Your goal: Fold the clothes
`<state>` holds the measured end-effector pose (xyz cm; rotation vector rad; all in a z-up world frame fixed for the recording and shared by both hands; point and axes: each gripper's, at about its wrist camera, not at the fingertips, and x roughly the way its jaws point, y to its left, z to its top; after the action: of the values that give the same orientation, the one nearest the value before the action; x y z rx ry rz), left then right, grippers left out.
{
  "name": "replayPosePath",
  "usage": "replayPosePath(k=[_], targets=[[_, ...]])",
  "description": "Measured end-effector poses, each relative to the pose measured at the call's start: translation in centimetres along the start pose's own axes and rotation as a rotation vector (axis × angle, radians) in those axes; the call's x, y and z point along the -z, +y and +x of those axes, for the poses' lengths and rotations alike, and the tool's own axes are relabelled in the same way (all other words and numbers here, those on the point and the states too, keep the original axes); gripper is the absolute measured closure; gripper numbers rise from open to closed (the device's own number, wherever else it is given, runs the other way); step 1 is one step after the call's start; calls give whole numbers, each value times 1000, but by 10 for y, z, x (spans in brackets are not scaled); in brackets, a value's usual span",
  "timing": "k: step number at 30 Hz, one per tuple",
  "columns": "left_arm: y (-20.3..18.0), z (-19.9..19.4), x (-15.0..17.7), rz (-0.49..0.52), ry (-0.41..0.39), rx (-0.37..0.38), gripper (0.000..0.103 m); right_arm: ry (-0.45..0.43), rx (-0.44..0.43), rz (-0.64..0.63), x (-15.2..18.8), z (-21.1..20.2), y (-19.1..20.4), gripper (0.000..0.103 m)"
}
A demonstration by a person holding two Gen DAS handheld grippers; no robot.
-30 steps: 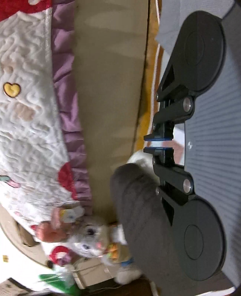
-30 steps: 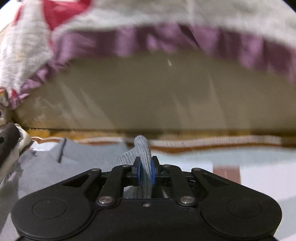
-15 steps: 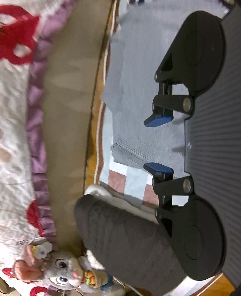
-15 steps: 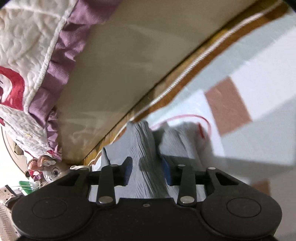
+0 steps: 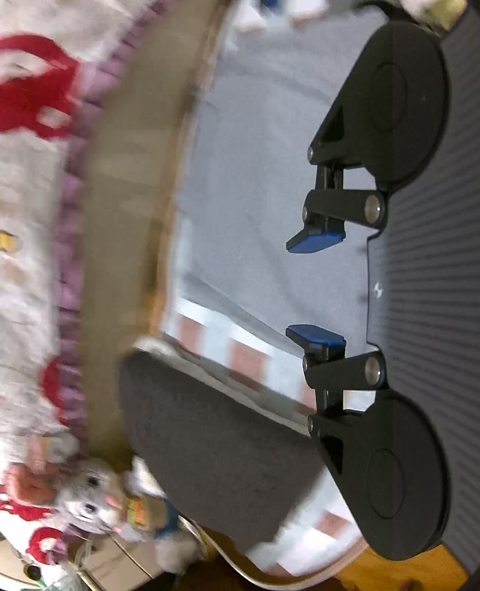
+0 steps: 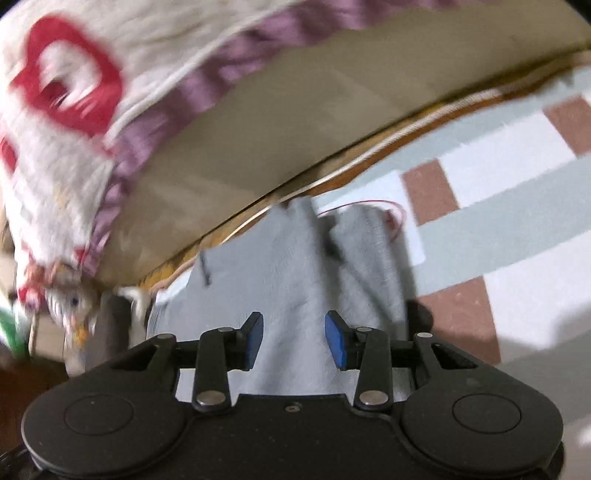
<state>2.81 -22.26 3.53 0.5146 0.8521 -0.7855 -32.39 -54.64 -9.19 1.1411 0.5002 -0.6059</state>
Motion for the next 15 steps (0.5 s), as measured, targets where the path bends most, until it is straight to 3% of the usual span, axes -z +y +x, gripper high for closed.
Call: replayPosePath(k=[3,6,10,11,12,15], targets=[[13,9,5,-93,-8,85,63,-33,1,-68,2,-28,20,59],[22,19,9,-173,56,147,63,-59,32,-96,2,-30,23,59],[25,21,1,-226,4,190,62,-78,74,-113,2,-20,19,61],[25,21,1,-225,-31,196,62,-87,95,-126,4,-13,16,68],[25,22,4,-211,-81,190,62,-97,106,-145,5,-3,11,100],[24,35,24,-119,-189,158,64,-121,121,-117,1,18,-5,100]])
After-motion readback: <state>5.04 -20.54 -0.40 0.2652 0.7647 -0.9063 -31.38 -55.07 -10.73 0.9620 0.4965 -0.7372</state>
